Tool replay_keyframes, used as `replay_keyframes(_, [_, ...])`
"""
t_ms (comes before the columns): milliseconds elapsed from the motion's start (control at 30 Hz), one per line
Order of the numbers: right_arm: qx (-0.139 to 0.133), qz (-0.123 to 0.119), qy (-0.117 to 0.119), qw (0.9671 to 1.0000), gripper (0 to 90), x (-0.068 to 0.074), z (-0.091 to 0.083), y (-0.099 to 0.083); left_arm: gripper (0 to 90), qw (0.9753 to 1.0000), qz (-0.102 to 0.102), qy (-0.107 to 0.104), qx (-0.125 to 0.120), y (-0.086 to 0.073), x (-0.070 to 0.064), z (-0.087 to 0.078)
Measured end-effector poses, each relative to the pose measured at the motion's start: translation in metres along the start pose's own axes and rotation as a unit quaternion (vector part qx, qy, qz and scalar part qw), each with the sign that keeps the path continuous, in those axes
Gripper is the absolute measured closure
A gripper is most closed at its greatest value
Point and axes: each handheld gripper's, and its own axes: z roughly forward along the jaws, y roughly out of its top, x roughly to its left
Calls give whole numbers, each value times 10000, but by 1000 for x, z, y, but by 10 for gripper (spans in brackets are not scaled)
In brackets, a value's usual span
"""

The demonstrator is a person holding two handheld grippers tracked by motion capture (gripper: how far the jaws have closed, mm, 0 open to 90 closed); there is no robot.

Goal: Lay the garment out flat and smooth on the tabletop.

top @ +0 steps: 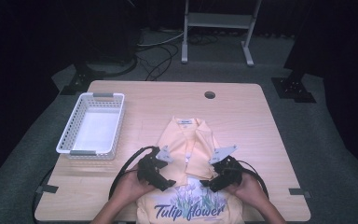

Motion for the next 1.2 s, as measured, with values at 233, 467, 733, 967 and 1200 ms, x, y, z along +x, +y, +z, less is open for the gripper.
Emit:
replay_keyframes(233, [-45, -53, 53, 10000, 158, 18, -6, -9, 191, 10000, 47, -28, -21, -8, -18, -5])
replay_keyframes(467, [-29, -138, 64, 9999, 158, 31, -11, -12, 191, 9999, 122, -46, -12, -14, -29, -9])
replay_keyframes(733, [-246, -642, -13, 9976, 210, 39, -12, 14, 191, 9998, 189, 13, -92, -7, -28, -7])
replay_keyframes(967, [-58, -1294, -46, 9916, 379, 53, 3, 37, 172, 9997, 215, 83, -117, -5, -24, -5])
replay_keyframes(1200, [143, -1506, -71, 9885, 602, 55, 11, 44, 167, 9997, 235, 73, -96, -2, -20, -3])
